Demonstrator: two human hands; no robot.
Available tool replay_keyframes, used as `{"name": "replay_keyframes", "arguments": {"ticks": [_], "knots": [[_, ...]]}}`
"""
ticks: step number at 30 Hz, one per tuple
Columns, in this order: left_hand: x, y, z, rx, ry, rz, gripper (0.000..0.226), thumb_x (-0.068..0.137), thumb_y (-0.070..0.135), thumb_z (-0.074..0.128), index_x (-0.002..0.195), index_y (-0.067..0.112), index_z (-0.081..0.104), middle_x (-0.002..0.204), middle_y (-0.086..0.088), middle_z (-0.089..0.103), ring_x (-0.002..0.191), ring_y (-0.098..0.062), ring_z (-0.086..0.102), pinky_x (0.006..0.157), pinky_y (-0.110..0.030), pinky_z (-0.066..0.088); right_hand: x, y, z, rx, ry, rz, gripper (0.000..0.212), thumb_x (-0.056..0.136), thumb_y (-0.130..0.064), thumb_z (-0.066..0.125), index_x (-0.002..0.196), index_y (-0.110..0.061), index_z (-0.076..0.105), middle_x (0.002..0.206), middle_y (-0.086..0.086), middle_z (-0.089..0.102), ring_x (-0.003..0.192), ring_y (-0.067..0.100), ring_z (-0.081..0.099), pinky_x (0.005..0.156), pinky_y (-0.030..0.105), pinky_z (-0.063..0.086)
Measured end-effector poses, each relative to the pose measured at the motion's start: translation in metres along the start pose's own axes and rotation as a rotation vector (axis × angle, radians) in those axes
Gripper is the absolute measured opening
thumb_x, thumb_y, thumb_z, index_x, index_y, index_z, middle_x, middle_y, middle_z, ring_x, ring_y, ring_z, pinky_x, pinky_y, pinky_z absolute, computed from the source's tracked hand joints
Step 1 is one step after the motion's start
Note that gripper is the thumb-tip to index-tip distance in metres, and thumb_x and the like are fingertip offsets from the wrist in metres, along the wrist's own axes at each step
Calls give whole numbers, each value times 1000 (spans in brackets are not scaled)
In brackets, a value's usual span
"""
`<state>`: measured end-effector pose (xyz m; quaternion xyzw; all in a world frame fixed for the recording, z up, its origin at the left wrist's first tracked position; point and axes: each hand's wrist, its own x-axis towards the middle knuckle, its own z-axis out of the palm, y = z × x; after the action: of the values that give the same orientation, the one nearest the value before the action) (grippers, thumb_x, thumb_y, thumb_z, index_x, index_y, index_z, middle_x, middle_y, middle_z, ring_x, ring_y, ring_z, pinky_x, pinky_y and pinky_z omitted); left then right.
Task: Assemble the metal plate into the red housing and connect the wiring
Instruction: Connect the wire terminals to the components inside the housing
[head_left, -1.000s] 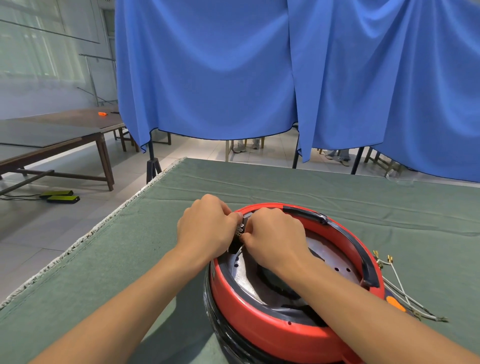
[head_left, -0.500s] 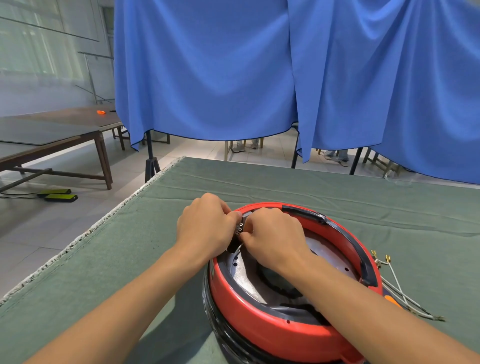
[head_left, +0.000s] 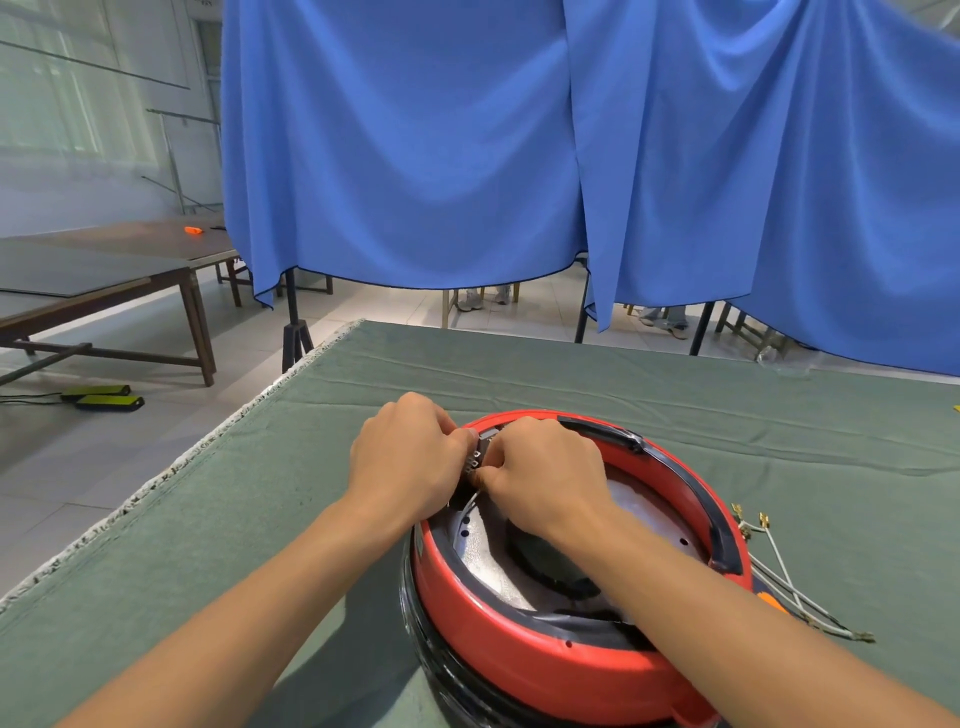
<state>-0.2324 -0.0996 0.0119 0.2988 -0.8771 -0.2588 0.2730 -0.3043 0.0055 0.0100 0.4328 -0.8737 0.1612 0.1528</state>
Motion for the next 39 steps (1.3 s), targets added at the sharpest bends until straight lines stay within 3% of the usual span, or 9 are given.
{"name": "replay_keyframes", "arguments": {"ticks": [11,20,22,26,39], "knots": [[0,0,-2,26,-6,17,24,81,37,63,69,20,75,69,-4,69,78,-29,62,71,-37,52,-1,-1,1,17,-11,11,23,86,-35,55,90,-19,70,91,4,69,91,29,62,64,29,33],[-2,3,-3,59,-11,1,29,82,38,61,64,18,72,66,-3,66,75,-28,60,65,-34,49,0,11,-9,191,-203,67,26,84,-46,62,80,-23,74,73,-1,69,79,20,63,66,31,47],[-2,3,-2,63,-9,2,29,83,40,60,68,19,72,71,-3,68,78,-29,60,67,-34,49,-2,11,-9,164,-206,42,15,83,-36,61,86,-28,73,83,-3,71,87,20,63,68,29,45],[-1,3,-2,61,-5,5,30,83,40,61,67,18,72,71,-4,68,78,-30,61,68,-35,50,-3,10,-7,62,-184,-46,22,82,-27,57,99,-33,70,102,-5,68,100,21,59,70,28,37],[-1,1,-1,24,6,12,26,83,40,63,72,19,75,73,-5,69,80,-30,62,69,-34,50,0,9,-10,-278,-62,-276,21,92,-33,51,105,-27,67,98,-3,69,93,25,63,64,29,32]]}}
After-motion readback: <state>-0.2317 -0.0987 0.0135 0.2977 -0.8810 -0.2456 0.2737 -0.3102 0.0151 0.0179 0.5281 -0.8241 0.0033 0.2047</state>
